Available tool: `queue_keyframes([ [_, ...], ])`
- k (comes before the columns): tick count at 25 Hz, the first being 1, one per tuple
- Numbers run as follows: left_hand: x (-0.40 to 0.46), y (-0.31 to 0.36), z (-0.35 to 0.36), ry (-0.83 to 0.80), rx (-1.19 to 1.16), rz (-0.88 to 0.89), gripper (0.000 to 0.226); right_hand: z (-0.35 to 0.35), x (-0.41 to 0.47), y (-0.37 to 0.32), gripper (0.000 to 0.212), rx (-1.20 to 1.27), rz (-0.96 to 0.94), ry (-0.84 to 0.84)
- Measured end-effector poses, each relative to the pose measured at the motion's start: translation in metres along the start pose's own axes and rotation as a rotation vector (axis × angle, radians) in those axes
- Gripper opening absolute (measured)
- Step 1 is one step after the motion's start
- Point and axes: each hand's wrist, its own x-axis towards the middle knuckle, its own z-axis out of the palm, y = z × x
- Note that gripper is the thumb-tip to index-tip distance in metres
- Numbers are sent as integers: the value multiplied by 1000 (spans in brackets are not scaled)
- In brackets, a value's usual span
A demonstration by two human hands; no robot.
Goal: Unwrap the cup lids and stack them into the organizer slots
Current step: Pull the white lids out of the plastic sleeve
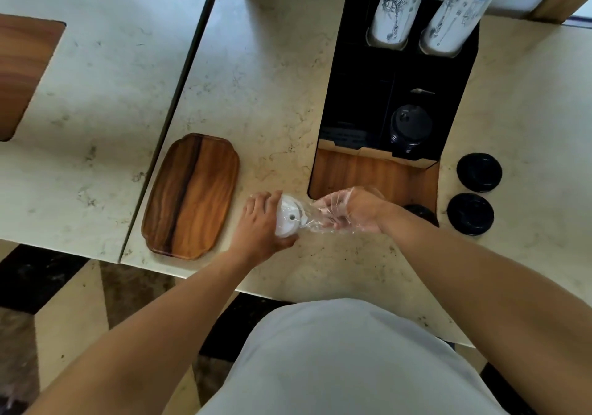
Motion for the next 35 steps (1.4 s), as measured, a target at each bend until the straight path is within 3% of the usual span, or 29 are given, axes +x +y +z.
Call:
queue_keyframes([
  [3, -3, -1, 3, 66, -78, -29, 98, 11, 5, -2, 22, -119, -38, 126],
  [8, -4, -3, 4, 163, -133, -35, 94, 17, 7, -7, 24, -121, -108, 128],
  [10, -4, -2, 2, 179, -146, -29, 95, 18, 3, -15, 13, -28, -133, 99],
  [14, -4, 3, -1, 180, -156, -23, 96, 15, 8, -16, 25, -221, -227, -5],
  [20, -5, 5, -7, 185, -172, -5, 95, 13, 11, -16, 29, -327, -215, -63],
  [24, -7, 6, -6, 182, -164, 23, 94, 15, 13, -12, 17, -288, -213, -36],
  [28, -10, 5, -6, 182, -158, 42, 95, 17, 16, -9, 29, -242, -161, -30],
  [31, -11, 6, -6, 192, -155, 70, 94, 19, 15, -11, 15, -257, -143, -36],
  [35, -11, 9, -6, 224, -192, 46, 97, 24, 15, -13, 28, -308, -192, -36],
])
